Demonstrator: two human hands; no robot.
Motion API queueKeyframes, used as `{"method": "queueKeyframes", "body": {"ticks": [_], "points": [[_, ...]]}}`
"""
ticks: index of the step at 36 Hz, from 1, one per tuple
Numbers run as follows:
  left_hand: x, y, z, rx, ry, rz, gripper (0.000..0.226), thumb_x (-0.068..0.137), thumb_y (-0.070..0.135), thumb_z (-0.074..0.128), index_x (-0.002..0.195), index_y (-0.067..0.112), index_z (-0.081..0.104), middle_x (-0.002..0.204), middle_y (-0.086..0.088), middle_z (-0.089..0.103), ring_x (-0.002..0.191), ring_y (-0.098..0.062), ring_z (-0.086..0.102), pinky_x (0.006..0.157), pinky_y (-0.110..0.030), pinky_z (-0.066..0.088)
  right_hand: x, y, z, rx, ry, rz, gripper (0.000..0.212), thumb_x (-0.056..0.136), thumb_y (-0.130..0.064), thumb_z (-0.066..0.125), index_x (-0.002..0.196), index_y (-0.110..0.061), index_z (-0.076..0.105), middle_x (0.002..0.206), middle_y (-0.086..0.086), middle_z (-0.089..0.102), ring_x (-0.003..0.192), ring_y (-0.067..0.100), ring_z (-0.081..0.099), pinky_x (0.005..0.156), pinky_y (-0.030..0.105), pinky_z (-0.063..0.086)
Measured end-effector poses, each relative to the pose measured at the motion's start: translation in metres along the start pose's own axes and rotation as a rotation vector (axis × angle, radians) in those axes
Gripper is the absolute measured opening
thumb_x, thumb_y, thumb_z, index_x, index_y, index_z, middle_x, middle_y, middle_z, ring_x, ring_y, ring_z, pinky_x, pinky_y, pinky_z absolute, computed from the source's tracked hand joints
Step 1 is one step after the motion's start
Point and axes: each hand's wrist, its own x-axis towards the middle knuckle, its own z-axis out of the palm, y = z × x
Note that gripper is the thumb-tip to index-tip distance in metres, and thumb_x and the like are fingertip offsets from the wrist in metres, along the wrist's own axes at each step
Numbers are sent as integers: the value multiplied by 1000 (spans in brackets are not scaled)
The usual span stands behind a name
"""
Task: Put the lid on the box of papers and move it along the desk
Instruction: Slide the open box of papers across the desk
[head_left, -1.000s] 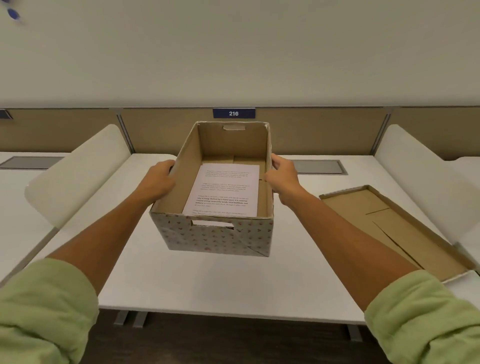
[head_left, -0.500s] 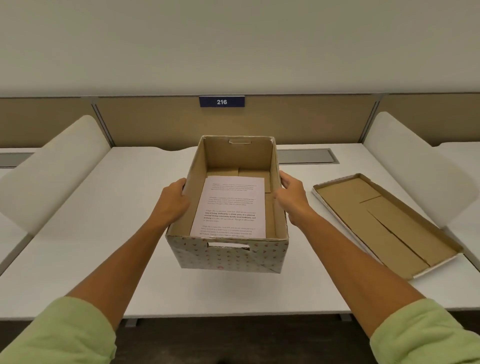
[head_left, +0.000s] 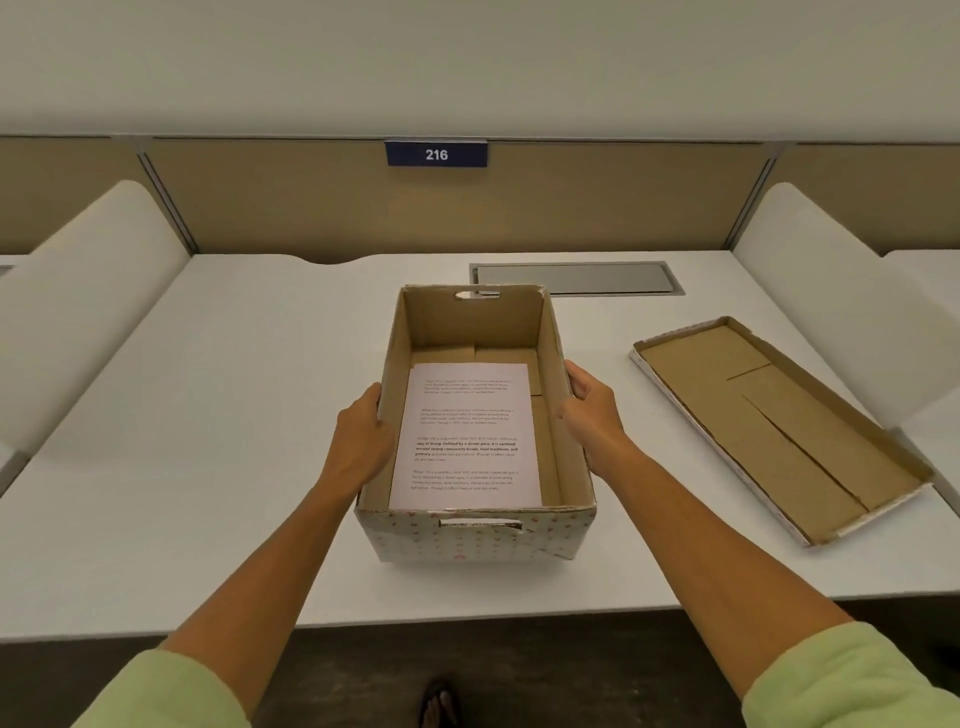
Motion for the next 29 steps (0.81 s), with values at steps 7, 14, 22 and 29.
{"method": "queueKeyframes", "body": {"ticks": [7,14,22,29], "points": [[-5,-11,5,-83,4,-34,37,98,33,48,134,25,49,124,1,63,85,-10,61,70,-23,49,5,16,1,-80,-15,16,62,98,-7,57,152,-31,39,153,-4,47,138,26,47,100,44,53],[-8,-13,9,-172,34,-58,40,100,28,47,139,30,44,124,11,57,88,-6,61,66,-14,48,6,25,-1,-223,-3,-11,70,99,4,44,157,-30,26,163,-5,30,148,28,33,102,31,45],[-8,-15,9,-225,35,-88,43,101,18,43,143,26,43,134,6,56,102,-9,58,72,-12,47,5,26,-1,-215,5,-31,66,101,0,45,157,-30,27,162,-5,32,148,26,33,112,44,41],[-9,-11,8,-263,16,-115,43,100,27,46,143,28,42,137,4,56,111,-19,61,89,-42,55,3,24,-1,-204,18,-15,64,102,-3,47,156,-31,28,162,-6,32,147,26,34,111,45,42]]}}
